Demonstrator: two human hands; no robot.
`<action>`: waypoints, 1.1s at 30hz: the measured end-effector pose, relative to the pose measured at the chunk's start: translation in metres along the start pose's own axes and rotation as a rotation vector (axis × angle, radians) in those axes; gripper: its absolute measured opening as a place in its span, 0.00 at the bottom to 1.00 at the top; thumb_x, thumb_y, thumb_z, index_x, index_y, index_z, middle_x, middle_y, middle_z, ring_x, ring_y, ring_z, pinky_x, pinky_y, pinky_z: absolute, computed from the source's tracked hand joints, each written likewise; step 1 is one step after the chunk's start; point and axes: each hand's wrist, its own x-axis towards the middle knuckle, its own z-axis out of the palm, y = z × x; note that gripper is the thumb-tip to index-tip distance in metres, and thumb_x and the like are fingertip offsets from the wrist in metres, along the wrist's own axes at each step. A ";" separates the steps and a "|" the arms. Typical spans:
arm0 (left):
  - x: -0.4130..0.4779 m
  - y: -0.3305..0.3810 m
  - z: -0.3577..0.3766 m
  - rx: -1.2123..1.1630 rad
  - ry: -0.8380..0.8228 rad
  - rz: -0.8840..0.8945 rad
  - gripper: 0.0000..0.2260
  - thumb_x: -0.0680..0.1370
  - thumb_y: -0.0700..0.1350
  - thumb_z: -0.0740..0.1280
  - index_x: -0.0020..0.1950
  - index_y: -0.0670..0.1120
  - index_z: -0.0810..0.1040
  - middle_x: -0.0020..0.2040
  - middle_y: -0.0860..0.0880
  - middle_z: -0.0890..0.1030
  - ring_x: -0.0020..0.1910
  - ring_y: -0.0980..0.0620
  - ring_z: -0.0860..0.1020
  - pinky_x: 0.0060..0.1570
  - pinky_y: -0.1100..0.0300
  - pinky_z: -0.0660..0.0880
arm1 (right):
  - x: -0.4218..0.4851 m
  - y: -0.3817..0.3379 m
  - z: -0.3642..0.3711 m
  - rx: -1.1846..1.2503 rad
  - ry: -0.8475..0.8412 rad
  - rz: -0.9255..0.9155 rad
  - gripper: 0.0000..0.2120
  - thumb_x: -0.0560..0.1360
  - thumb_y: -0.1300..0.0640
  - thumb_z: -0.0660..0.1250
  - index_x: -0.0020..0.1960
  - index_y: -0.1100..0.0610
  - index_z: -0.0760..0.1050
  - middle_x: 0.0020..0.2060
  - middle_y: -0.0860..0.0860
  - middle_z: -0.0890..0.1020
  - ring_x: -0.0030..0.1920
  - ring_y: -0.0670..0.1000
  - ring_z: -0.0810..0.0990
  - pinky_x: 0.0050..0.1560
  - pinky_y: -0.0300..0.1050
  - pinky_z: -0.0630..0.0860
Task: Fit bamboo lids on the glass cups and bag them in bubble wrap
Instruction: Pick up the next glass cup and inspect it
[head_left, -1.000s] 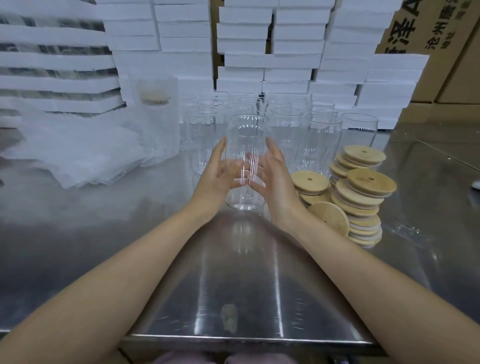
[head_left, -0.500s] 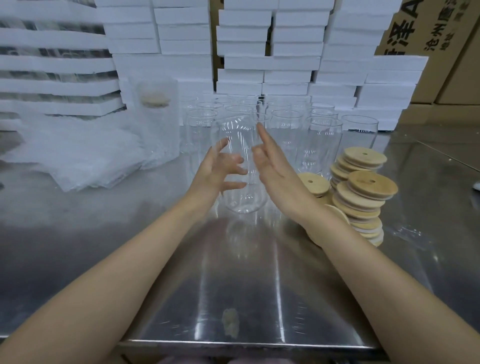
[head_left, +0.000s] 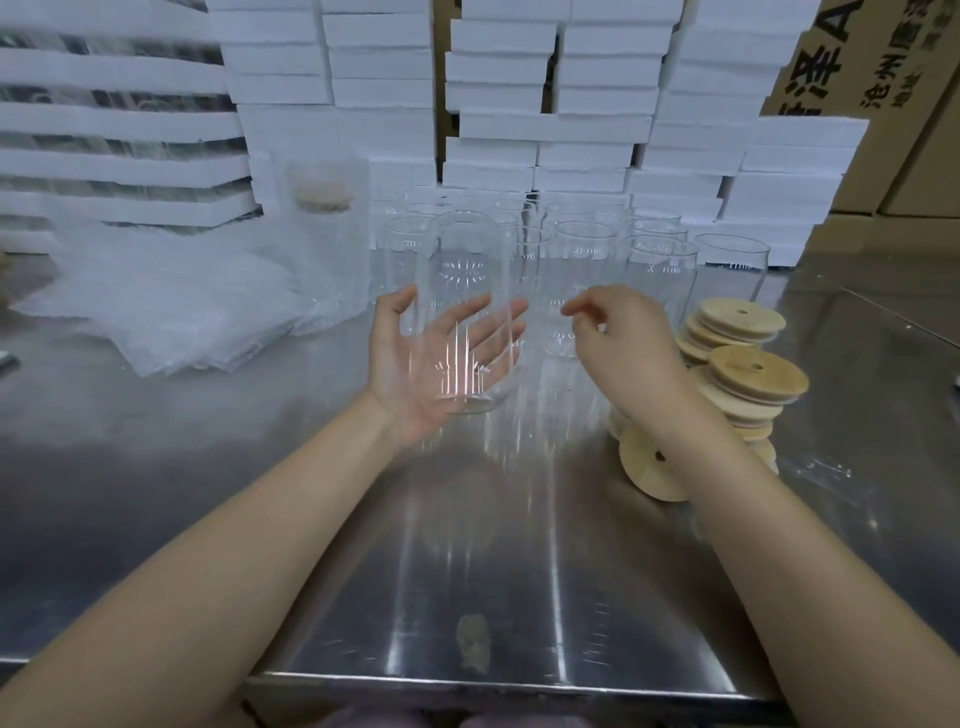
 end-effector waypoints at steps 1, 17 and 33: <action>0.000 0.000 -0.001 -0.047 0.009 -0.012 0.30 0.70 0.61 0.67 0.61 0.40 0.73 0.66 0.37 0.76 0.54 0.39 0.80 0.50 0.48 0.78 | 0.000 0.001 -0.003 -0.058 -0.029 0.038 0.13 0.77 0.60 0.59 0.56 0.57 0.80 0.56 0.55 0.80 0.56 0.55 0.78 0.56 0.47 0.73; 0.002 -0.008 -0.003 0.221 0.057 0.008 0.32 0.67 0.69 0.67 0.53 0.42 0.85 0.59 0.40 0.81 0.57 0.45 0.81 0.57 0.54 0.77 | -0.008 -0.001 -0.003 -0.518 -0.469 0.089 0.27 0.75 0.67 0.57 0.72 0.50 0.67 0.68 0.54 0.68 0.70 0.59 0.61 0.64 0.58 0.66; 0.009 -0.012 -0.003 0.840 0.448 0.702 0.37 0.65 0.63 0.64 0.70 0.46 0.67 0.52 0.53 0.82 0.51 0.58 0.81 0.49 0.62 0.75 | 0.005 -0.011 -0.005 1.449 -0.360 0.578 0.13 0.79 0.47 0.61 0.51 0.54 0.78 0.50 0.51 0.85 0.51 0.53 0.82 0.44 0.45 0.77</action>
